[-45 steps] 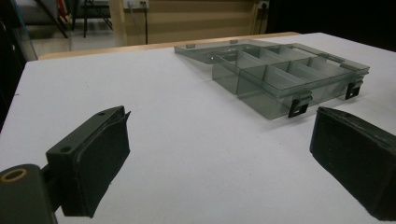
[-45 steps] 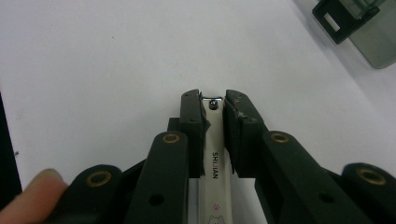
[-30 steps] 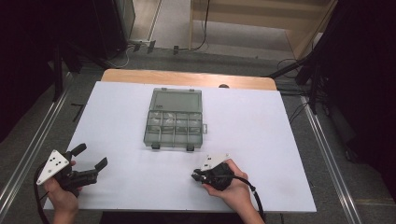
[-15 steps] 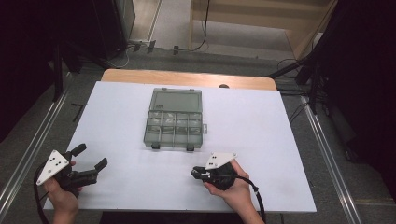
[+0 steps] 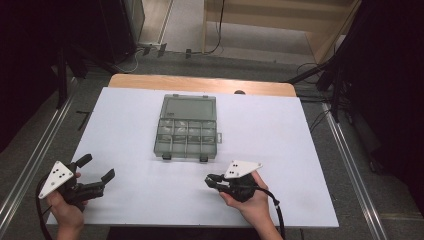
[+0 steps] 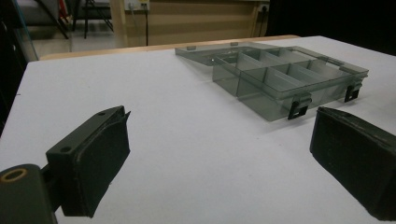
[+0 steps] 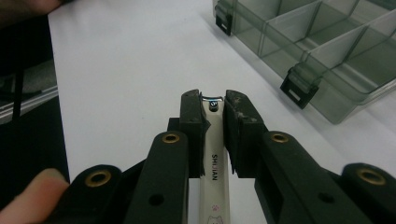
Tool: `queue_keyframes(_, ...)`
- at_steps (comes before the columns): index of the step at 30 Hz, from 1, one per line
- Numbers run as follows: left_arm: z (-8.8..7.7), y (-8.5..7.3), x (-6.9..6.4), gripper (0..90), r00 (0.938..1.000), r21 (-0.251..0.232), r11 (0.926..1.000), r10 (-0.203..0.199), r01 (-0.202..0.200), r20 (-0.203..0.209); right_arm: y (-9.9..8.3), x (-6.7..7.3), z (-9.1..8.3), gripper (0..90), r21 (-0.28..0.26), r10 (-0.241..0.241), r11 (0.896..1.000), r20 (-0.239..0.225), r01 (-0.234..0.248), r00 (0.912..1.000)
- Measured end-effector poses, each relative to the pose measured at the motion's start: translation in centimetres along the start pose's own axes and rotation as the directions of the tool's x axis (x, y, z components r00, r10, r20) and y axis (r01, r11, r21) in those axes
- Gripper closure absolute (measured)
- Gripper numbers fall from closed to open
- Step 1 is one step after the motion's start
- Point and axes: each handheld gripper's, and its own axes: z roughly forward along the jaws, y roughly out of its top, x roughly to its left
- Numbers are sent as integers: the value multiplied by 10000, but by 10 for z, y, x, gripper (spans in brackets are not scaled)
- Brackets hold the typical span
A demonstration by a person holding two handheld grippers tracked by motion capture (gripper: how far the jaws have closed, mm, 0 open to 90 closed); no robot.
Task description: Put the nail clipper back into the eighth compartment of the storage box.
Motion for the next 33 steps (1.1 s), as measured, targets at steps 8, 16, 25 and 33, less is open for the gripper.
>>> queue_keyframes(8, 0, 0, 0, 45, 10000, -26, 10000, 0, 0, -14, 5, -2, -6, 798, -615, 282, 9977, 115, -274, 9995)
queue_keyframes(16, 0, 0, 0, 45, 10000, -28, 10000, 24, -24, -15, 11, -3, -9, 797, -1094, 423, 9932, 279, -390, 9987)
queue_keyframes(25, 0, 0, 0, 45, 10000, -34, 10000, 22, -22, -3, 21, -5, -10, 797, -1487, 508, 9879, 437, -438, 9978)
queue_keyframes(33, 0, 0, 0, 45, 10000, -48, 10000, -2, 2, 10, 31, -11, -14, 797, -1914, 675, 9800, 603, -548, 9959)
